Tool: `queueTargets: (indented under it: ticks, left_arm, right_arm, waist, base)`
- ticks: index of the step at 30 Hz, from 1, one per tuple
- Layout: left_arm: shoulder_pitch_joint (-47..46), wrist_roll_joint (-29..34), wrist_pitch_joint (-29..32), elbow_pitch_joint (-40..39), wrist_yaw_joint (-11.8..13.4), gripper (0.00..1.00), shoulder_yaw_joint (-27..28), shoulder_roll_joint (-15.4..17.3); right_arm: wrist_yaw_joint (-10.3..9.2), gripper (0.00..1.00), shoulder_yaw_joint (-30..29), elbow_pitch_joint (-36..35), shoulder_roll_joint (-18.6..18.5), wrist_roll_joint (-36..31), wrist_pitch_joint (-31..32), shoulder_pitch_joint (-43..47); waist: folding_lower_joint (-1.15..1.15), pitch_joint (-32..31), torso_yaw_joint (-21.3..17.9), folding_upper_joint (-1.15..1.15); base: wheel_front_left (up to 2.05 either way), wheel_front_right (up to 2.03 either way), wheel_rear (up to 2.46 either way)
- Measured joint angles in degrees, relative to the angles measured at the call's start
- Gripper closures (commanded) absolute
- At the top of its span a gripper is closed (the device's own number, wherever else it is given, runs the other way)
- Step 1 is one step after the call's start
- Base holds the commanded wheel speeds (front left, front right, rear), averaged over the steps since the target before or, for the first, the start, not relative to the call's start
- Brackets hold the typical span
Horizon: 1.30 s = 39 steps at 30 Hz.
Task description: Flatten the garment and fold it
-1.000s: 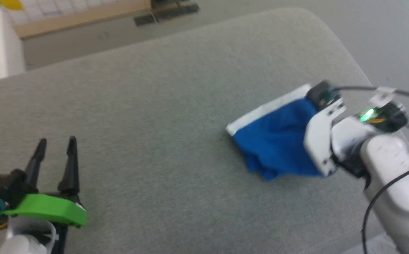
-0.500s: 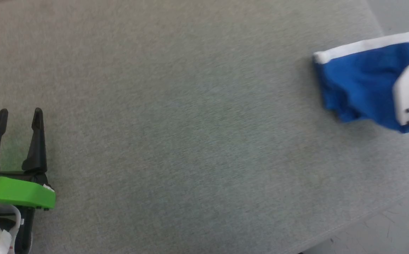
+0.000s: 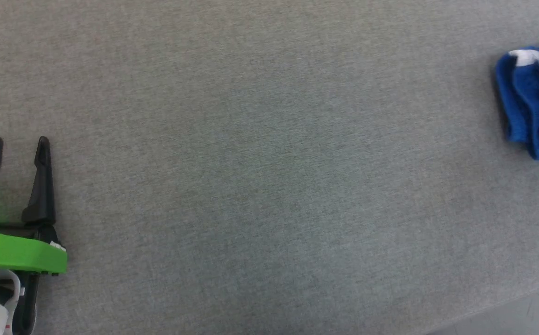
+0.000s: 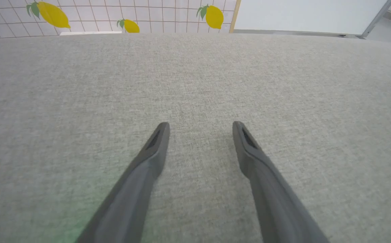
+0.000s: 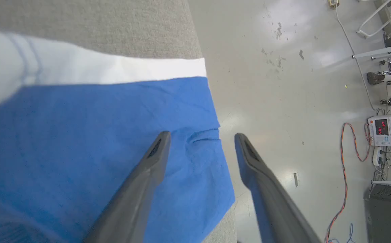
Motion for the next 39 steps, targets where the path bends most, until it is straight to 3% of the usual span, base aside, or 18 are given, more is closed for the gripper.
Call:
queueTargets:
  ticks: [4,10,19,26,31,39]
  left_arm:
    - [0.0,0.0,-0.7,1.2,0.0,0.0,-0.5,-0.5]
    - [-0.3,0.5,-3.3,4.7,0.4,0.0,-2.8,-3.1]
    - [-1.6,0.6,-6.4,10.2,1.7,0.0,-6.3,-9.1]
    - [-2.1,0.6,-8.0,11.9,3.6,0.0,-6.4,-11.7]
    - [-2.1,1.2,-8.7,12.7,4.4,0.0,-6.6,-12.7]
    - [-2.1,1.4,-9.3,14.9,5.1,0.0,-7.4,-14.2]
  right_arm:
    - [0.0,0.0,-0.8,-1.9,0.7,0.1,-2.7,-0.8]
    - [0.0,0.0,2.7,-6.6,1.5,4.8,-9.9,-3.5]
    - [0.0,0.0,7.8,-15.8,8.6,13.7,-19.3,-3.3]
    - [-0.01,0.0,10.4,-19.8,15.9,15.8,-27.6,5.1]
    - [-0.01,0.0,11.3,-20.6,16.8,17.6,-35.7,12.1]
    - [-0.01,0.0,12.6,-15.3,17.0,21.3,-48.6,23.6]
  waist:
    - [0.0,-1.4,0.5,0.0]
    - [0.0,-6.0,1.0,0.0]
    - [-0.01,-15.5,3.1,0.0]
    - [-0.01,-22.9,5.9,0.0]
    - [-0.01,-26.9,8.4,0.0]
    - [-0.01,-31.3,12.6,0.0]
  base:
    - [0.0,0.0,0.0]
    - [0.0,0.0,0.0]
    - [0.0,0.0,0.0]
    - [0.0,0.0,0.0]
    - [0.0,0.0,0.0]
    - [0.0,0.0,0.0]
